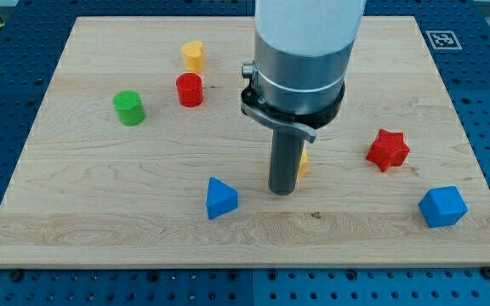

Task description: Push the blue triangle towards left side of blue cube

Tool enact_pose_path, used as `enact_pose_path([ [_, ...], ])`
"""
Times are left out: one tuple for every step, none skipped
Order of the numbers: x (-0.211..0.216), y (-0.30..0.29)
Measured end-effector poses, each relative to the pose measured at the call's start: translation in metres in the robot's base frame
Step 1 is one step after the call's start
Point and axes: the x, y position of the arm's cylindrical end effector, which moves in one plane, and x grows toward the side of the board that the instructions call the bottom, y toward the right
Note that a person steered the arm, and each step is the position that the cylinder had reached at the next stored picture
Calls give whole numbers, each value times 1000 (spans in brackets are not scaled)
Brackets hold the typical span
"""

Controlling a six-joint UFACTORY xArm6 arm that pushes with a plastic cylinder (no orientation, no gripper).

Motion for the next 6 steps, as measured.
enact_pose_path([
  [-23,9],
  [-33,13],
  [-33,-33],
  [-33,-110],
  [-31,-180],
  [-8,-185],
])
